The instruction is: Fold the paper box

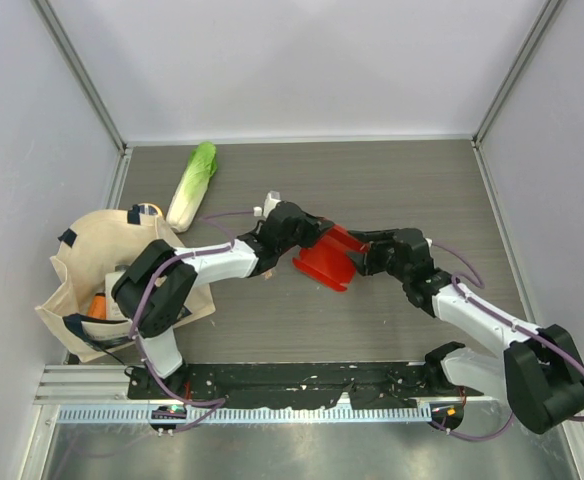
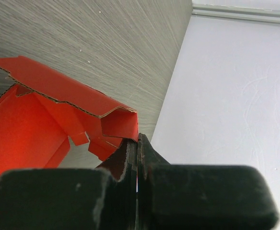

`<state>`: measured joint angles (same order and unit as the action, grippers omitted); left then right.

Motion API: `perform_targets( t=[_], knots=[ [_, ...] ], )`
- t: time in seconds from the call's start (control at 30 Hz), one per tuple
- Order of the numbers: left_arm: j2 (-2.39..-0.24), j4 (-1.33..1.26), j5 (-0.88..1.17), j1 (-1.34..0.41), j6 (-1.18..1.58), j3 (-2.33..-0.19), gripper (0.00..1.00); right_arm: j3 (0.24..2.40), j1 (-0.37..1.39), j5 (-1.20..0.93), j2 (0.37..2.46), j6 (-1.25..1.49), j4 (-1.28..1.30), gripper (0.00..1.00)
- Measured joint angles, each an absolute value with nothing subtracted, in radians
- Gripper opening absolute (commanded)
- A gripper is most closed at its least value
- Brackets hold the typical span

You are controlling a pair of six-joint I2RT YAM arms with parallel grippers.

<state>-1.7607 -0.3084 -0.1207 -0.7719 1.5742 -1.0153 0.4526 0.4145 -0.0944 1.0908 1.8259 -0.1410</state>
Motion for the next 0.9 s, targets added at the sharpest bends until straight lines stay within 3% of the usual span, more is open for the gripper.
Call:
perform_targets(
  t=[0.1, 0.3, 0.9],
  knots=[
    [-1.779, -0.326, -0.123, -0.772, 1.574, -1.021, 0.0, 0.467, 0.414, -0.062, 1.114, 1.851, -0.132, 0.46],
    [-1.79, -0.345, -0.131, -0.773, 1.575, -1.033, 0.0, 0.518, 0.412, -0.009, 1.139, 1.874, -0.133, 0.39],
    [-1.79, -0.37, -0.131, -0.773, 1.59, -1.01, 0.0, 0.548, 0.408, 0.009, 1.234, 1.861, -0.126, 0.39]
  ],
)
